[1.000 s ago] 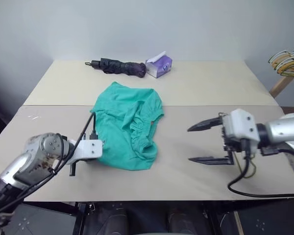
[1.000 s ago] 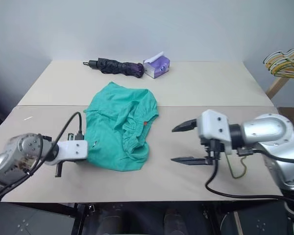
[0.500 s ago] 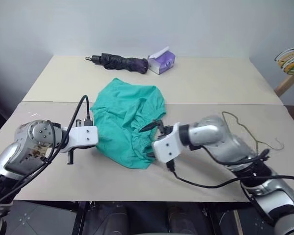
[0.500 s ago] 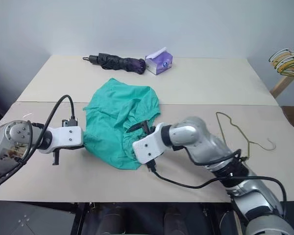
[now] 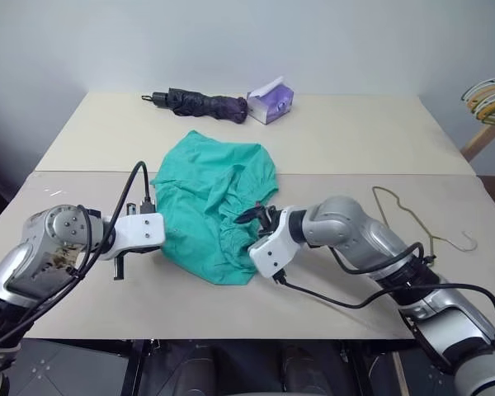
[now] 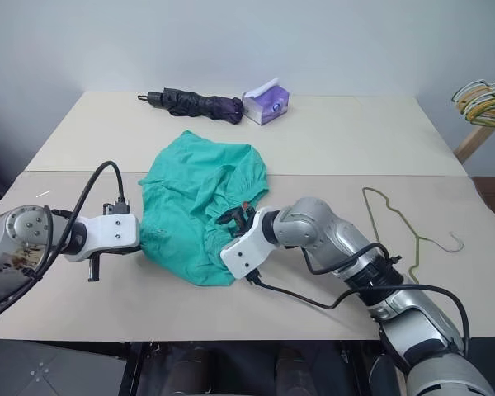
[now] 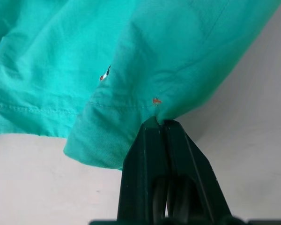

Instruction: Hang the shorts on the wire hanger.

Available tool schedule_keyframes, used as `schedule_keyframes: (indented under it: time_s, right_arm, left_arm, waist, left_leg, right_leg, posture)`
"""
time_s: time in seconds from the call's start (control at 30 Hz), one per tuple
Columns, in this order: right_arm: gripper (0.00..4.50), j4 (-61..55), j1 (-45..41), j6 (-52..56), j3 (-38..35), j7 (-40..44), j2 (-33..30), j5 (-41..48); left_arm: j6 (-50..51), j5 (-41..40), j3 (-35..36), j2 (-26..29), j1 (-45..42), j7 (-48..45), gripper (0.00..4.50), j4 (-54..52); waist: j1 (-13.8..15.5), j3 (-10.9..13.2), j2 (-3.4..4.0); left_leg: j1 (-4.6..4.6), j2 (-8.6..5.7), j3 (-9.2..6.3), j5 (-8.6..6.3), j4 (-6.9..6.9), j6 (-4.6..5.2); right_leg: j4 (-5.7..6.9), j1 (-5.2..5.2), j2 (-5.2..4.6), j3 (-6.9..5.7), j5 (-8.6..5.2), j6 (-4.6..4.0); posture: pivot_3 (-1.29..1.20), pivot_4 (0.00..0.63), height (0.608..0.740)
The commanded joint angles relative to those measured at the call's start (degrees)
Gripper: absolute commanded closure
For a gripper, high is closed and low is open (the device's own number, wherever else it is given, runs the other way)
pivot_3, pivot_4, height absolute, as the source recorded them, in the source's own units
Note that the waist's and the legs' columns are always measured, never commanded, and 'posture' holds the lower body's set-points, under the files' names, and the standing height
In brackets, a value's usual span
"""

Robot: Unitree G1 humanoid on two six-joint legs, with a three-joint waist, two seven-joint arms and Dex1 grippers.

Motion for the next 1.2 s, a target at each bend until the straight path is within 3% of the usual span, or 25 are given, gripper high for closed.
schedule_keyframes:
  time_s: [0.03,0.2,0.27,0.43,0.8,1.03,1.2]
  right_arm:
    - [2.26,-1.9,-0.2,-1.2,-1.2,0.0,0.2,0.0]
    - [4.0,-2.4,0.4,-1.7,-1.0,0.3,-0.1,-0.5]
    - [4.49,-2.3,0.6,-2.0,-1.1,0.3,-0.3,-0.7]
    - [4.49,-2.8,2.1,-2.5,-3.8,0.6,-3.1,0.7]
    - [4.49,-4.4,11.1,-4.4,-18.8,7.0,-19.8,19.8]
    - [4.49,-7.7,21.3,-5.7,-24.7,15.4,-30.3,30.6]
    - [4.49,-10.1,24.6,-3.7,-25.4,16.9,-31.1,33.9]
  left_arm:
    - [0.1,0.0,1.9,0.7,0.1,0.6,4.5,-1.2]
    - [-0.1,0.0,1.9,0.7,0.2,0.5,4.5,-1.0]
    - [-0.1,0.0,1.9,0.7,0.2,0.5,4.5,-0.9]
    - [-1.2,-0.5,1.9,0.4,-0.1,0.2,4.5,-0.1]
    - [-13.0,-4.1,2.6,0.4,-2.4,-4.8,4.5,7.4]
    - [-19.8,-10.6,6.4,4.8,3.0,-13.5,4.5,6.9]
    - [-21.5,-15.2,9.0,6.7,6.6,-17.4,4.5,5.7]
  waist:
    - [0.0,0.0,0.0]
    - [0.0,0.0,0.0]
    - [0.0,0.0,0.0]
    - [0.0,0.0,0.0]
    - [-0.5,0.0,-0.01]
    - [-1.7,0.0,-0.02]
    - [-2.4,0.0,-0.01]
  left_leg:
    - [0.0,0.0,0.0,0.0,0.0,0.0]
    - [0.0,0.0,0.0,0.0,0.0,0.0]
    - [0.0,0.0,0.0,0.0,0.0,0.0]
    - [0.01,0.0,0.0,0.0,0.0,0.0]
    - [0.03,-0.01,0.01,0.0,0.02,0.0]
    - [0.05,0.01,0.02,0.0,0.01,0.01]
    - [0.12,0.05,0.05,0.01,0.02,0.01]
  right_leg:
    - [0.0,0.01,0.0,0.0,0.0,0.0]
    - [0.0,0.0,0.0,0.0,0.0,0.0]
    - [0.0,0.0,0.0,0.0,0.0,0.0]
    - [-0.01,0.01,0.0,0.0,0.0,0.0]
    - [-0.03,0.06,-0.02,0.0,0.0,-0.01]
    - [-0.02,0.08,-0.04,0.01,0.0,0.0]
    - [0.0,0.1,-0.02,0.02,0.01,-0.03]
  posture:
    - [0.03,0.138,0.74]
    - [0.03,0.139,0.74]
    - [0.02,0.138,0.74]
    - [0.01,0.134,0.74]
    - [-0.05,0.114,0.74]
    - [-0.07,0.107,0.74]
    - [-0.06,0.105,0.74]
